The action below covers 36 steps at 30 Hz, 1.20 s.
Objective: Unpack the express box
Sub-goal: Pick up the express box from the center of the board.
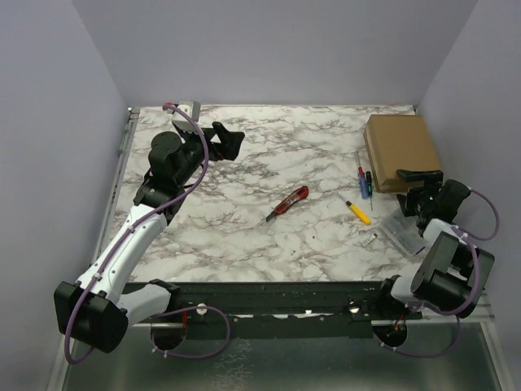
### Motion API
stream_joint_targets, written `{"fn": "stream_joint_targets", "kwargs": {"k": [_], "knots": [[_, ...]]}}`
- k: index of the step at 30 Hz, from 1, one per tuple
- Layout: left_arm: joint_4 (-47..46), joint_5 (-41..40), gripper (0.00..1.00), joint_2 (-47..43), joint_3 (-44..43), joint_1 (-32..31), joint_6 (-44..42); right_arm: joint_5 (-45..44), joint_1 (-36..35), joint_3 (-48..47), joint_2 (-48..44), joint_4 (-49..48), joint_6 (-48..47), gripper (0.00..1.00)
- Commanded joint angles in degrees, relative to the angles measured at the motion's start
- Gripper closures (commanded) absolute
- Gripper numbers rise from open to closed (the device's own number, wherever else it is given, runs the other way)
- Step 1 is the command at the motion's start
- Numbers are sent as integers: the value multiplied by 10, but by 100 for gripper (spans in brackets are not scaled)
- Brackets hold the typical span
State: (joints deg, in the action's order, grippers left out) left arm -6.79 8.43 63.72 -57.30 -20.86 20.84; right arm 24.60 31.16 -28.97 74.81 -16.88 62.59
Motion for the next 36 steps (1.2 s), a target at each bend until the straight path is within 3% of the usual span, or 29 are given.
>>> {"fn": "stream_joint_targets", "kwargs": {"k": [1,9,15,21,30,36], "knots": [[-18,19,1,-2,8,-3,7,23,4,19,35,-96,36,0],[-19,20,1,3,9,-3,6,51,4,26,106,-219,69,1],[-20,20,1,7,10,-3,6,69,4,30,128,-257,79,22],[-20,22,1,10,9,-4,9,73,5,31,88,-214,60,42],[-22,26,1,16,9,-4,11,104,3,5,-12,-91,1,48],[-21,29,1,26,9,-5,14,161,-6,-13,-42,-48,-22,61]]}}
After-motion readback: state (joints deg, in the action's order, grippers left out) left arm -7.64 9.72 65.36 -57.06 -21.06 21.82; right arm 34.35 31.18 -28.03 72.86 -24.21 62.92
